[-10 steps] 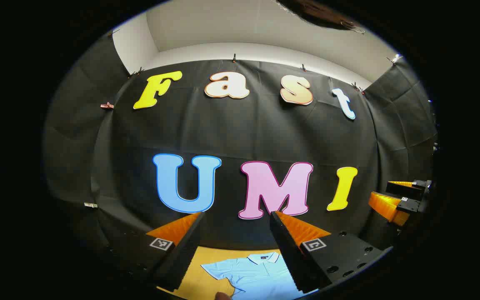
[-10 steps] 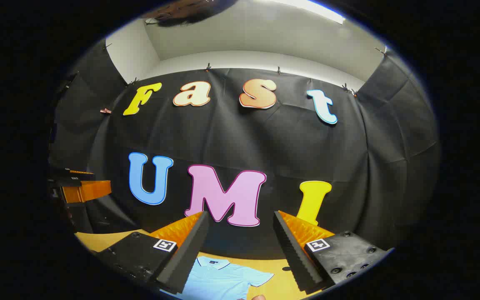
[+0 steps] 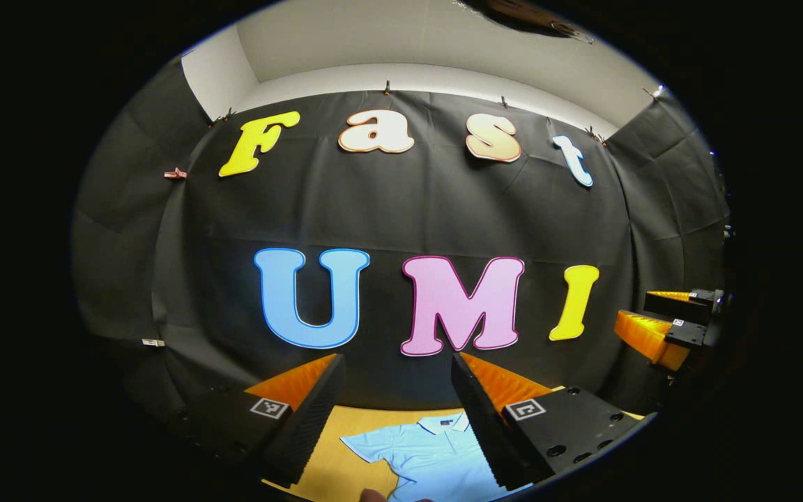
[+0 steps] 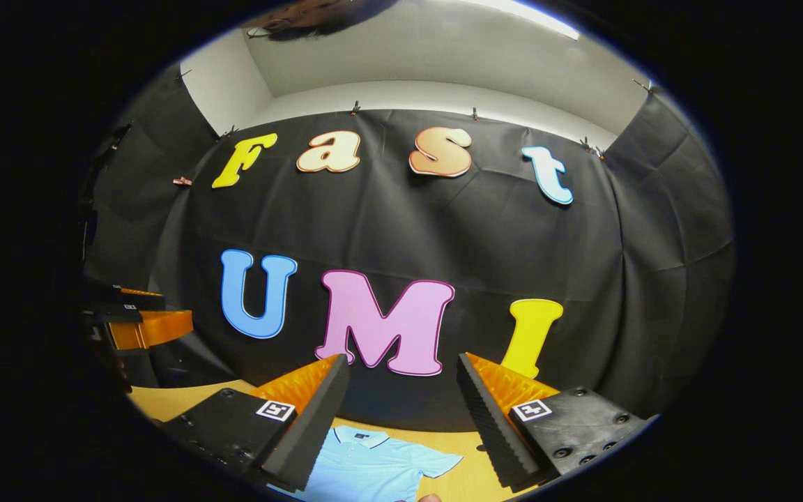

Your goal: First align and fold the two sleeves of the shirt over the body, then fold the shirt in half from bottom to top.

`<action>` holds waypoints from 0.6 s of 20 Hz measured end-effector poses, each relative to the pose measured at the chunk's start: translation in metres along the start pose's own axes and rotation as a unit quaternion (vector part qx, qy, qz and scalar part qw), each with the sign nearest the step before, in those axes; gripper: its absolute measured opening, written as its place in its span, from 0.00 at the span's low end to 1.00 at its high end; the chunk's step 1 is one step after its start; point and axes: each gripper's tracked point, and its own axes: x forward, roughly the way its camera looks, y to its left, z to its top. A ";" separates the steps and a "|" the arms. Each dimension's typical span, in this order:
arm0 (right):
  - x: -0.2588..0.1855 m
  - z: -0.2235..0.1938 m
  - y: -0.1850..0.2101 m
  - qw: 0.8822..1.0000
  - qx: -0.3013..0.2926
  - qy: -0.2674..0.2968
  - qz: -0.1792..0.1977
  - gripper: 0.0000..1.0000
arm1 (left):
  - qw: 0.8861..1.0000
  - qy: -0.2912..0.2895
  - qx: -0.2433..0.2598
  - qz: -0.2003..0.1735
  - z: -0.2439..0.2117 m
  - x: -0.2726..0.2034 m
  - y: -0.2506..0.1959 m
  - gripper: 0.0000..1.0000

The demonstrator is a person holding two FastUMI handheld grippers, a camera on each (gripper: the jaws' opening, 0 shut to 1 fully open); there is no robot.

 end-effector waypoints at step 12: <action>0.009 -0.012 -0.005 1.000 0.000 0.013 -0.001 0.96 | 1.000 0.001 0.028 -0.008 -0.005 0.007 -0.011 0.97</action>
